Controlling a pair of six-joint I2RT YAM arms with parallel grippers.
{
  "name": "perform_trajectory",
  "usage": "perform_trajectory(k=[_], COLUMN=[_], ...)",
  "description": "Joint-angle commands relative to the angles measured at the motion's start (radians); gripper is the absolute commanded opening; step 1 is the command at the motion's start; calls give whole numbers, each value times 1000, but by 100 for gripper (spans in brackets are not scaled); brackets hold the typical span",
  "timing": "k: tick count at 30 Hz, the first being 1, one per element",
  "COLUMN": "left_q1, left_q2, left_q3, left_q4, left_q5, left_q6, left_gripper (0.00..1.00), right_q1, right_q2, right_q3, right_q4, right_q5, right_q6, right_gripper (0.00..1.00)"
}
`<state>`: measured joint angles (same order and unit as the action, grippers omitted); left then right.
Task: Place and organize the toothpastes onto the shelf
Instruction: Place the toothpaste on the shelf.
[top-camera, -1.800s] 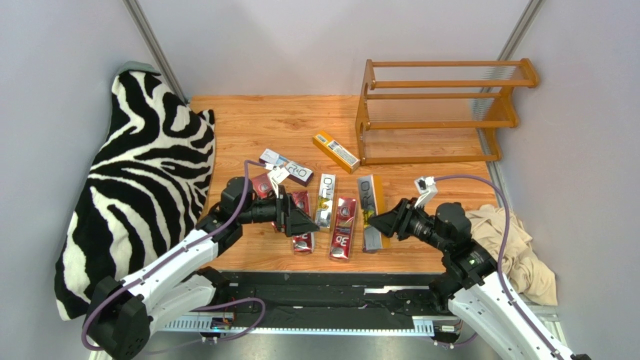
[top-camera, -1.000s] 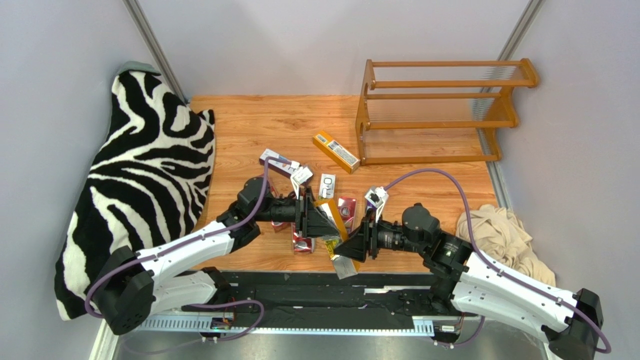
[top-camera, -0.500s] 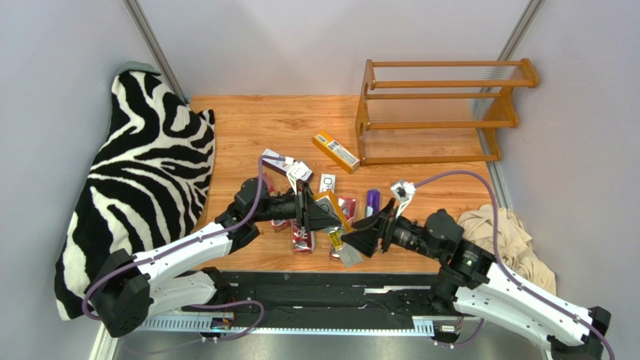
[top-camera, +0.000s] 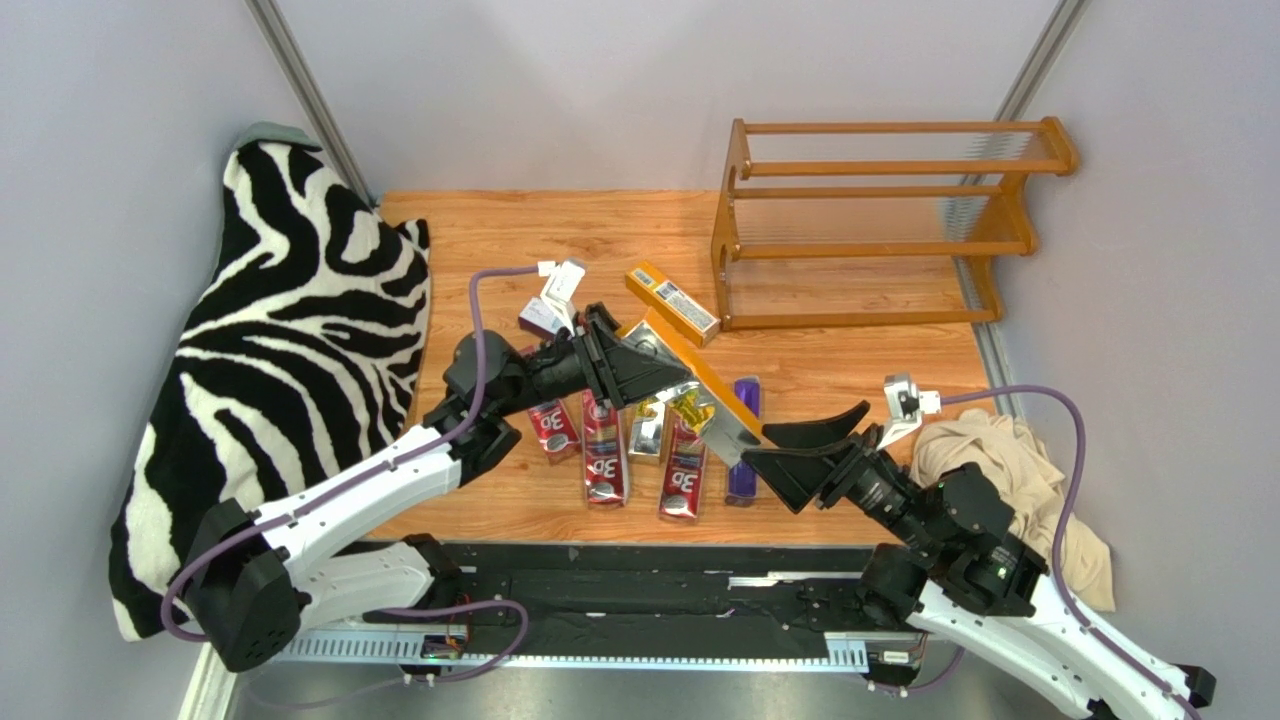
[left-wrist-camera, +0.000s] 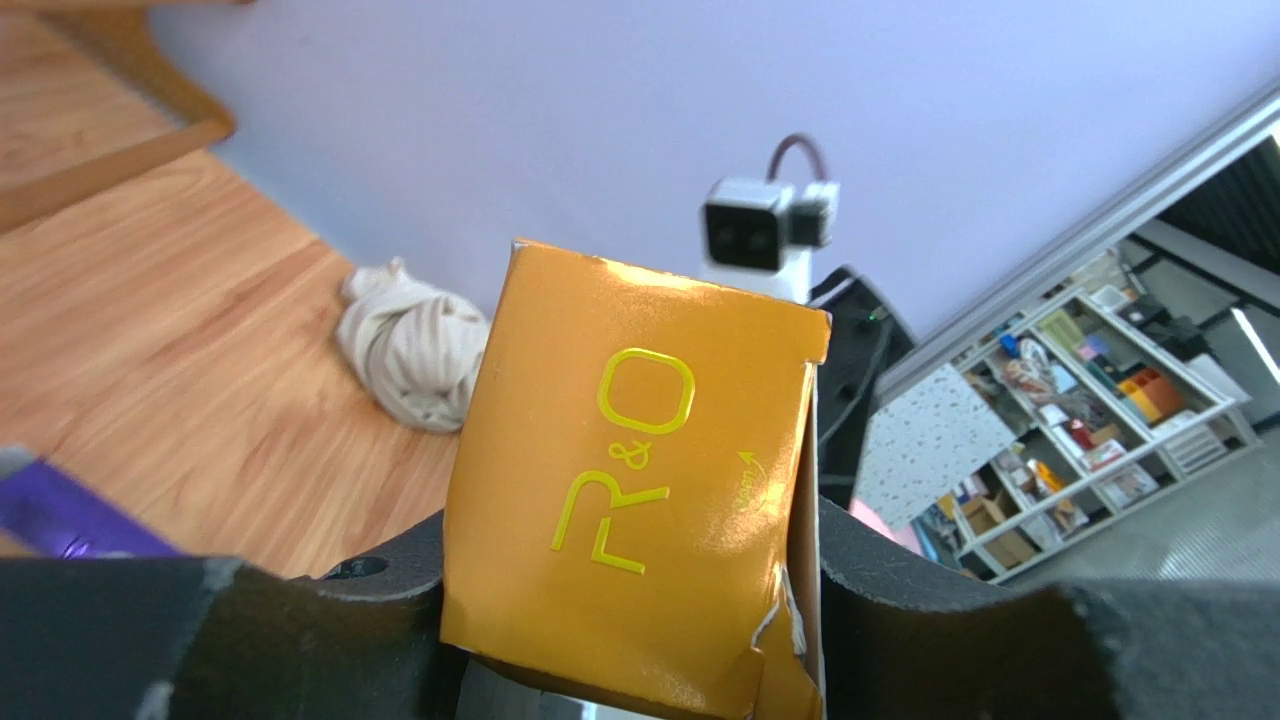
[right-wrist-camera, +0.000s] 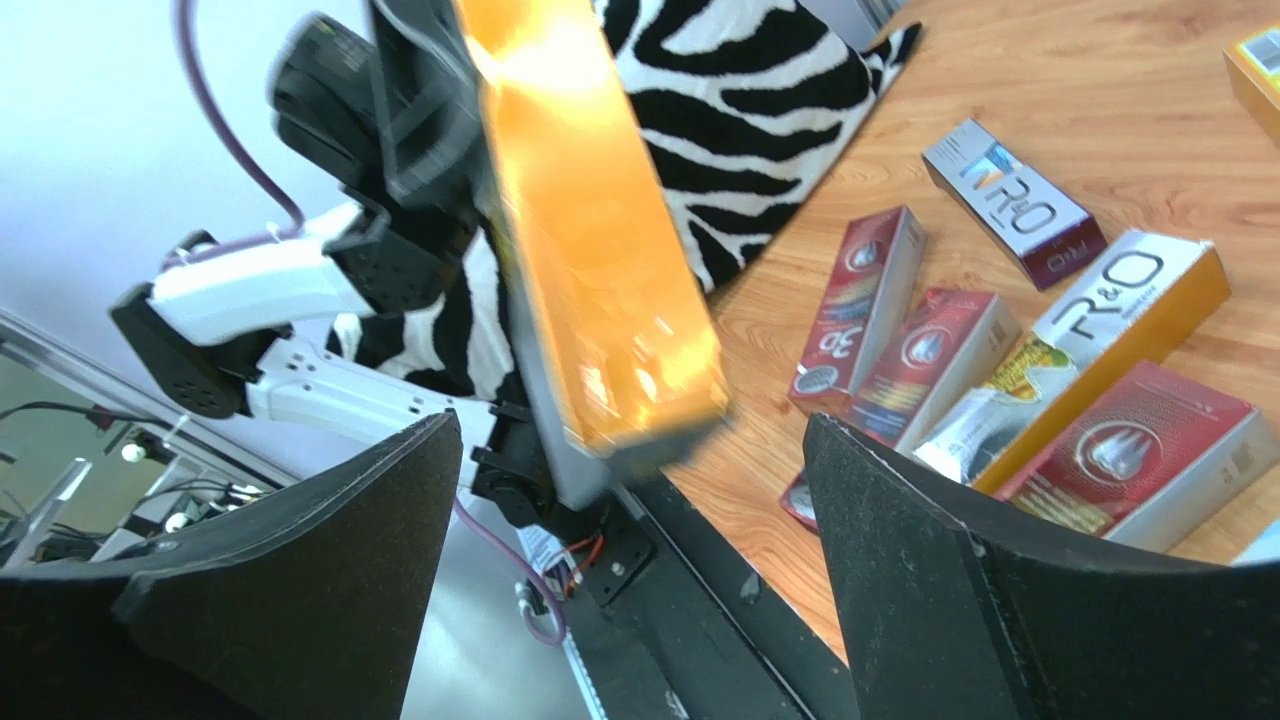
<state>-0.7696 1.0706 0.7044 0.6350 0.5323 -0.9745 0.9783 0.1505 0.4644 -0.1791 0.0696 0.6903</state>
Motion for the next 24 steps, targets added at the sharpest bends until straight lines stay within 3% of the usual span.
perform_trajectory(k=[1, 12, 13, 19, 24], left_q1=[4, 3, 3, 1, -7], left_q2=[49, 146, 147, 169, 207], left_q3=[98, 135, 133, 127, 141], left_q4=[182, 299, 305, 338, 371], left_q5=[35, 87, 89, 92, 117], left_q6=[-98, -188, -193, -211, -234], left_gripper=[41, 41, 41, 41, 41], right_q1=[0, 0, 0, 0, 0], right_q2=[6, 14, 14, 40, 44], right_q3=[-15, -29, -29, -49, -58], right_q4=[20, 127, 133, 168, 210], right_q5=[24, 38, 38, 32, 33], right_q6=[17, 20, 20, 37, 38], right_gripper=[89, 80, 72, 51, 50])
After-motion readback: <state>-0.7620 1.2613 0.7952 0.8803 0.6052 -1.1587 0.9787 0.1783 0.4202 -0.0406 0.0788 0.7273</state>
